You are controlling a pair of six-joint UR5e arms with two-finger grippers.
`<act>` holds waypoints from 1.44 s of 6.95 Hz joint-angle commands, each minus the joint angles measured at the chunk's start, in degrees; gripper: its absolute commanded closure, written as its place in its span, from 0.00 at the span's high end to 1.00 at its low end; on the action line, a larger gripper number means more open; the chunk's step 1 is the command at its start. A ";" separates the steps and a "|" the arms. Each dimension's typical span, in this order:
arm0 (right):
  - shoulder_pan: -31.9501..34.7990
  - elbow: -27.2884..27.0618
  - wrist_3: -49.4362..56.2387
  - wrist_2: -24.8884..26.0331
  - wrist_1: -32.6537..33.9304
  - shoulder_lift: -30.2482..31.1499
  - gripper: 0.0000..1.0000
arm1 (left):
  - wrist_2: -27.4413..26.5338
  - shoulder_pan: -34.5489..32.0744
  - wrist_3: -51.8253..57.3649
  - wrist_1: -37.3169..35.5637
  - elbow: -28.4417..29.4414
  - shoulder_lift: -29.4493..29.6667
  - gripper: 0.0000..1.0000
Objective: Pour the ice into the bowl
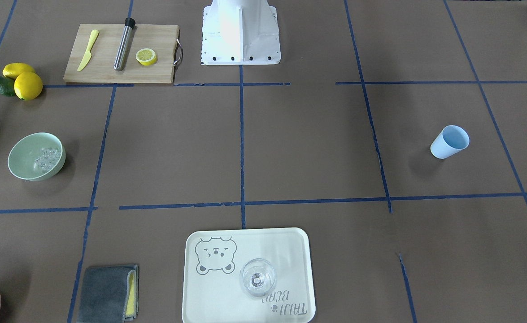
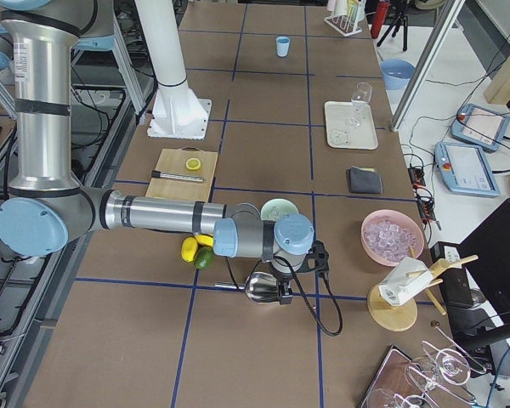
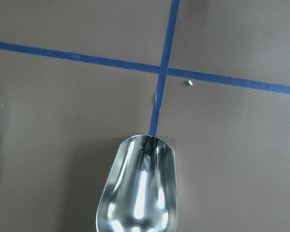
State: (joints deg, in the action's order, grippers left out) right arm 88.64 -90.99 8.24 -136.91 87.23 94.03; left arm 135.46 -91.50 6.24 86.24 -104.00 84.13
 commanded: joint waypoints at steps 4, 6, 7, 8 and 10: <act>-0.13 -0.68 -0.24 -0.28 -3.91 0.72 1.00 | 0.07 -0.09 0.00 -0.46 0.12 -0.28 1.00; -0.13 -0.68 -0.32 -0.28 -3.91 0.71 1.00 | -0.02 -0.09 0.00 -0.46 0.12 -0.28 1.00; -0.13 -0.68 -0.32 -0.28 -3.91 0.71 1.00 | 0.07 -0.09 0.00 -0.55 0.03 -0.28 1.00; -0.13 -0.68 -0.32 -0.28 -3.91 0.71 1.00 | 0.07 -0.09 0.00 -0.46 0.03 -0.28 1.00; -0.13 -0.59 -0.41 -0.20 -3.91 0.72 1.00 | 0.07 -0.09 0.00 -0.46 0.03 -0.28 1.00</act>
